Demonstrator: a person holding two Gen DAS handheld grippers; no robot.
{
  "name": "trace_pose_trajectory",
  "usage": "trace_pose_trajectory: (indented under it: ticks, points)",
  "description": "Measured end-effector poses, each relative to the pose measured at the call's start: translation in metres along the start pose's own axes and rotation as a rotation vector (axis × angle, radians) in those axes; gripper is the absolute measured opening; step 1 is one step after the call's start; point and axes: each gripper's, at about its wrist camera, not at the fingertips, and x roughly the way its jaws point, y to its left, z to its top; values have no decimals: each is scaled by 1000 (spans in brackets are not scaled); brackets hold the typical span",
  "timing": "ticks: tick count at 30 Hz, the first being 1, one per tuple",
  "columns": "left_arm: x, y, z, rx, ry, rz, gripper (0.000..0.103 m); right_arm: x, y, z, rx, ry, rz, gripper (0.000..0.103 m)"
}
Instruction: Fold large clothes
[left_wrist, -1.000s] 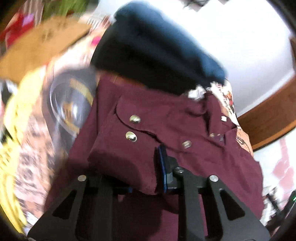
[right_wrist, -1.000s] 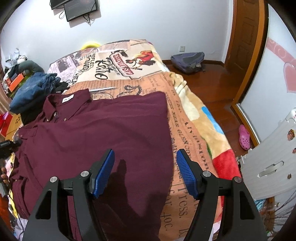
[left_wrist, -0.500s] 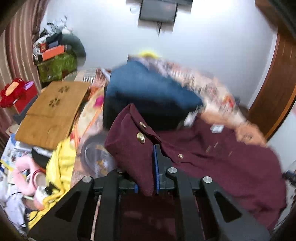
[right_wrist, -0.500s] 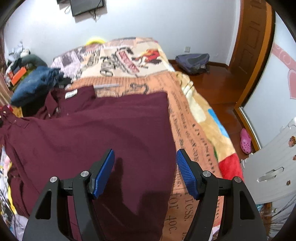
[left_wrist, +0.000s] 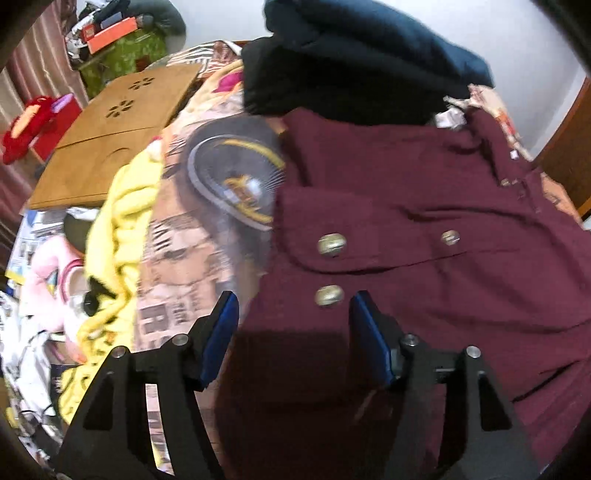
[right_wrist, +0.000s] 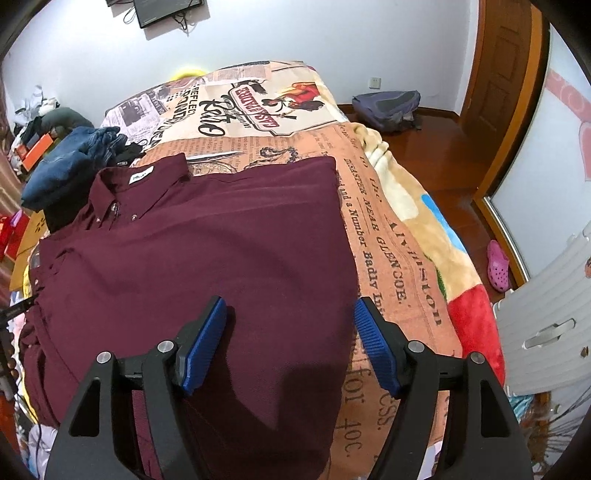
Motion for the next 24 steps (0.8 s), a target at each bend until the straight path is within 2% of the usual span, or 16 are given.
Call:
trace_pose_trajectory:
  ticks: [7, 12, 16, 24]
  points:
    - [-30, 26, -2, -20, -34, 30, 64, -22, 4, -1, -99, -39, -25, 68]
    - [-54, 41, -6, 10, -45, 1, 67, -36, -3, -7, -134, -50, -20, 68]
    - [-61, 51, -19, 41, -11, -8, 67, -42, -10, -18, -125, -34, -18, 68]
    - [-57, 59, -60, 10, 67, -104, 67, -40, -19, -49, -77, 33, -12, 68]
